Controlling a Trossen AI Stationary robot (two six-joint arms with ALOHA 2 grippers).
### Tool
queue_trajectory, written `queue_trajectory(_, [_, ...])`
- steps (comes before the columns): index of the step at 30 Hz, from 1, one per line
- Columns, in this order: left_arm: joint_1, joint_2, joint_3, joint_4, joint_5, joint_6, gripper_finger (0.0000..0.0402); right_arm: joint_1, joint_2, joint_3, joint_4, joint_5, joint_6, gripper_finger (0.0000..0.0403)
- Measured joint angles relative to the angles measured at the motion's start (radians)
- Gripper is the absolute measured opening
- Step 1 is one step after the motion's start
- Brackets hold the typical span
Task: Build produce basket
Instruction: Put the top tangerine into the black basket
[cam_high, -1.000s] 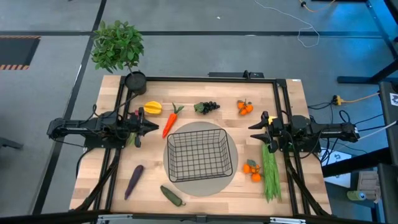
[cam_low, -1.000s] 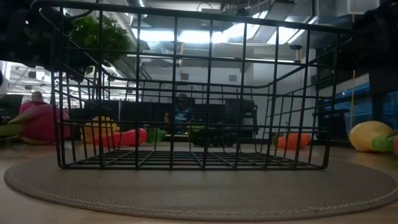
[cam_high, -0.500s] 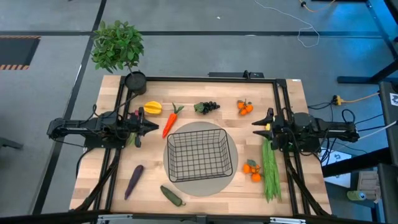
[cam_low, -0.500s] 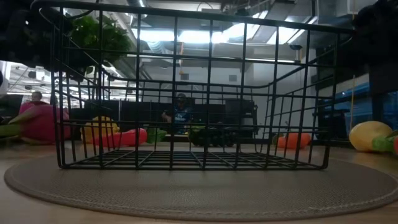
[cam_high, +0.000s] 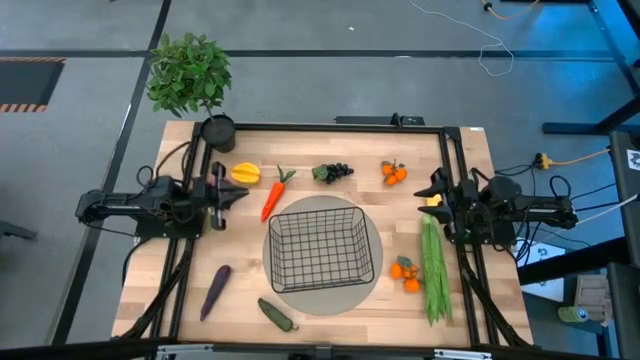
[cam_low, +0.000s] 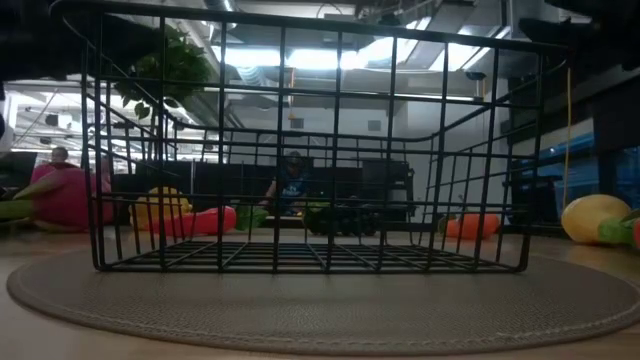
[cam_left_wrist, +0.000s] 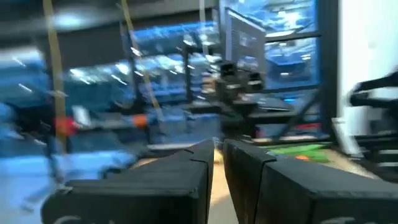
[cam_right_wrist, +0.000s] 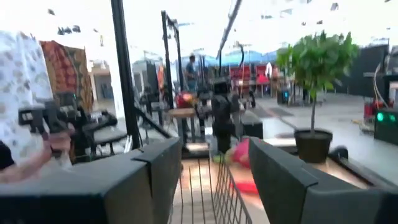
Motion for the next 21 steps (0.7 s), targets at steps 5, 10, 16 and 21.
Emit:
queue_trajectory(5, [0.000,0.000,0.000,0.014,-0.106,0.044,0.0030,0.000,0.000,0.000,0.038,0.003,0.130,0.0187])
queue_trajectory(10, [0.000,0.000,0.000,-0.021,-0.110,0.004,0.0030,0.000,0.000,0.000,0.038,0.006,0.154,0.0187])
queue_trajectory(16, [0.000,0.000,0.000,-0.019,-0.111,-0.081,0.0030,0.000,0.000,0.000,0.038,0.007,0.151,0.0187])
queue_trajectory(21, [0.000,0.000,0.000,-0.007,-0.119,-0.047,0.0030,0.000,0.001,0.000,0.031,0.073,0.121,0.0187])
